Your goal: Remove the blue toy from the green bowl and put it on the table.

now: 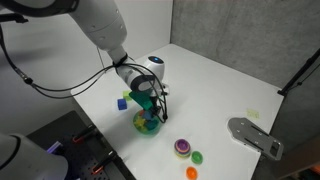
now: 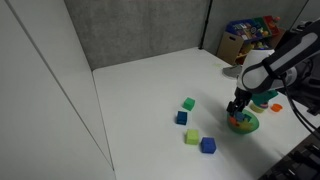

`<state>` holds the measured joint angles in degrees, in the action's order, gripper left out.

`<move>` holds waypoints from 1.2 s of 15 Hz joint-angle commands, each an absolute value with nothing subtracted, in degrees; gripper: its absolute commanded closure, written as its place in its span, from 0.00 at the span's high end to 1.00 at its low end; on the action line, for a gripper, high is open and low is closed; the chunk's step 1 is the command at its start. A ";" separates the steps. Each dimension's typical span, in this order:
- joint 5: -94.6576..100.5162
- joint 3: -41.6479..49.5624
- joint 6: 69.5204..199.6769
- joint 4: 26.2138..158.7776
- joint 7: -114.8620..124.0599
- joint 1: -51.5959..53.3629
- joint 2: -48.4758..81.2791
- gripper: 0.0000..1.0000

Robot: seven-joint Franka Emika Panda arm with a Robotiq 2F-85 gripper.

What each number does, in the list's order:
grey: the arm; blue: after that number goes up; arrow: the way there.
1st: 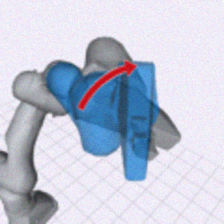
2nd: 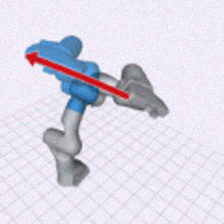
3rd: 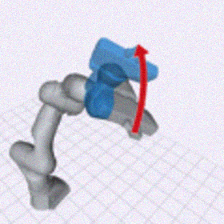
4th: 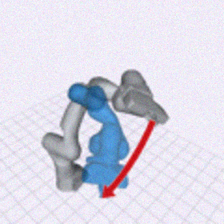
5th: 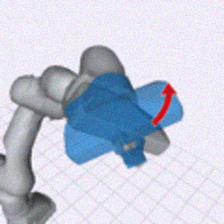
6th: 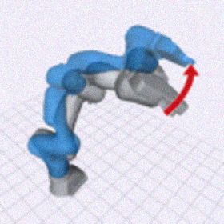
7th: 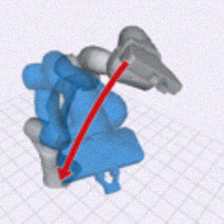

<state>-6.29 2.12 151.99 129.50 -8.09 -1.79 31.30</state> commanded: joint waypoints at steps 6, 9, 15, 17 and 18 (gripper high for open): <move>-5.84 1.20 149.67 128.46 -6.39 -4.26 28.38 0.22; -6.09 1.01 148.77 128.53 -6.47 -5.02 25.87 0.16; -2.28 4.23 145.63 120.54 -3.23 -3.50 27.04 0.16; -0.82 4.91 143.82 117.71 -2.33 -3.64 28.07 0.63; -0.42 5.06 142.97 116.64 -2.01 -3.84 28.45 0.64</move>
